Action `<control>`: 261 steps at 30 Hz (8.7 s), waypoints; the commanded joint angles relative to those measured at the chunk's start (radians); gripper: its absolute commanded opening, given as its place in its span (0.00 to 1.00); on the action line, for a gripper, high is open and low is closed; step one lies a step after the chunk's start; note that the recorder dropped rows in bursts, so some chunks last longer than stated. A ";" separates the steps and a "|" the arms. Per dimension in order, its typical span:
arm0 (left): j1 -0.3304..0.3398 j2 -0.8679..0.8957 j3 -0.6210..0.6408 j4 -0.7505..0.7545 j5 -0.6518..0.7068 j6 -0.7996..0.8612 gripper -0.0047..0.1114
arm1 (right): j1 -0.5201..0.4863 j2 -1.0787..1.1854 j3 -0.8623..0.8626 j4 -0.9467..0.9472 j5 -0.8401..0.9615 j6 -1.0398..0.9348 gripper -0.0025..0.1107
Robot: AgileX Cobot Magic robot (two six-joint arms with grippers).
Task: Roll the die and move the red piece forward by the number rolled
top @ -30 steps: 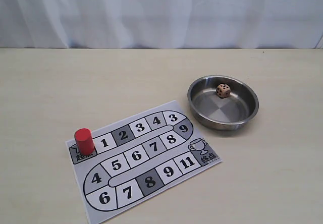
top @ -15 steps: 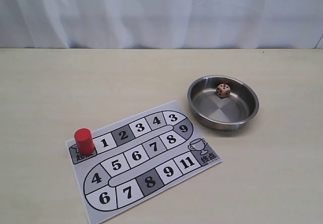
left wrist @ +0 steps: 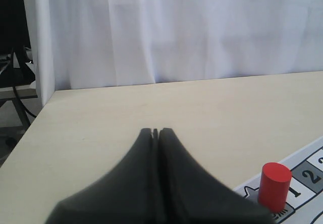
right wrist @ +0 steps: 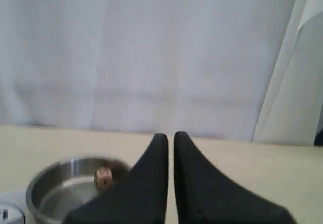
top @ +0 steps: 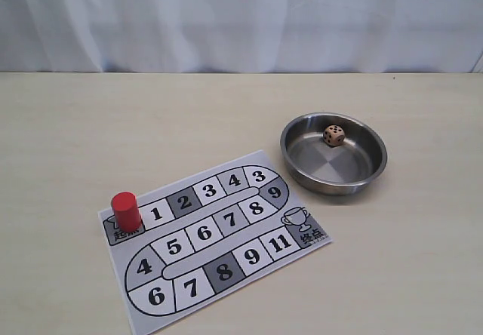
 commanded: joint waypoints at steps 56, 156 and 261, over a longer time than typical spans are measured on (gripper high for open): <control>-0.003 -0.002 0.004 -0.004 -0.007 -0.006 0.04 | -0.002 1.428 -1.032 0.355 0.594 -0.177 0.43; -0.003 -0.002 0.004 -0.004 -0.007 -0.006 0.04 | 0.217 2.180 -1.321 -0.120 0.101 0.335 0.19; -0.003 -0.002 0.004 -0.002 -0.007 -0.006 0.04 | 0.369 2.051 -1.635 0.083 0.795 0.096 0.12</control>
